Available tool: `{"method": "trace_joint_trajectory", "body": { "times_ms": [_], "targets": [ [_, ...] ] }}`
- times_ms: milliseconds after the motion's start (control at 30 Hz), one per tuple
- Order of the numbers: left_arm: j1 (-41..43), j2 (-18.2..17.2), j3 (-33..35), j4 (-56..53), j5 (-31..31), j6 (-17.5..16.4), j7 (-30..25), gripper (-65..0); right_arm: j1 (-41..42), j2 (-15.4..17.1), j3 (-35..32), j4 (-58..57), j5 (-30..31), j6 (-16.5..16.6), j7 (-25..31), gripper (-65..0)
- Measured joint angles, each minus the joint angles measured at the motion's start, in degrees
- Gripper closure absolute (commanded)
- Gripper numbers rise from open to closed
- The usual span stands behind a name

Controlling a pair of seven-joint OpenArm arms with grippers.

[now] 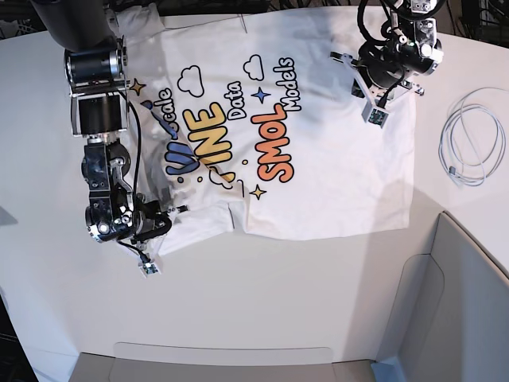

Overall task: Layout the t-shirt on the table in an organized manner, then fold the t-shirt properly
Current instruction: 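Lower the right gripper to the folded hem corner and grasp it, then pull the hem corner with the right gripper to unfold it flat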

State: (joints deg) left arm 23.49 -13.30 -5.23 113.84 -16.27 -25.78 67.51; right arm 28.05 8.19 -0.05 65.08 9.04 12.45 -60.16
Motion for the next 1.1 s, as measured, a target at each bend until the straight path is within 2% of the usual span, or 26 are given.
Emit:
{"method": "trace_joint_trajectory", "body": {
  "times_ms": [100, 367, 533, 667, 733, 767, 800, 900, 1000, 1100],
  "targets": [
    [0.2, 0.0, 0.0, 0.0, 0.0, 0.0, 0.0, 0.0, 2.0, -0.8, -0.1, -6.6, 0.2, -0.2, 5.9, 0.0],
    [2.1, 0.0, 0.0, 0.0, 0.0, 0.0, 0.0, 0.0, 10.3, -0.5, -0.1, -25.0, 1.1, -0.2, 12.4, 0.0],
    [3.0, 0.0, 0.0, -0.1, 0.0, 0.0, -0.5, 0.0, 15.4, -0.6, -0.1, -35.9, 1.0, 0.0, 22.5, 0.0],
    [3.3, 0.0, 0.0, -0.1, -0.2, 0.0, -0.7, 0.0, 20.1, -1.4, -4.5, -44.2, -1.8, -0.3, 31.0, 0.0],
    [3.3, 0.0, 0.0, -0.1, -0.2, 0.0, -0.7, 0.0, 22.3, -2.4, -6.4, -47.6, -3.1, -0.9, 34.6, 0.0],
    [3.3, 0.0, 0.0, -0.1, -0.2, 0.0, -0.7, 0.0, 23.5, -3.2, -7.1, -48.9, -3.9, -2.6, 36.5, 0.0],
    [3.4, 0.0, 0.0, -0.1, -0.2, 0.0, -0.7, 0.0, 24.6, -4.0, -7.6, -49.7, -4.5, -4.4, 38.8, 0.0],
    [3.4, 0.0, 0.0, -0.1, -0.2, 0.0, -0.7, 0.0, 26.8, -6.7, -7.8, -49.7, -5.2, -5.4, 43.7, 0.0],
    [3.4, 0.0, 0.0, -0.1, -0.2, 0.0, -0.7, 0.0, 27.9, -8.6, -7.5, -49.2, -4.9, -5.2, 44.1, 0.0],
    [3.4, 0.0, 0.0, -0.1, -0.2, 0.0, -0.7, 0.0, 25.6, -8.3, -7.5, -43.1, -4.9, -5.6, 43.5, 0.0]
  ]
}}
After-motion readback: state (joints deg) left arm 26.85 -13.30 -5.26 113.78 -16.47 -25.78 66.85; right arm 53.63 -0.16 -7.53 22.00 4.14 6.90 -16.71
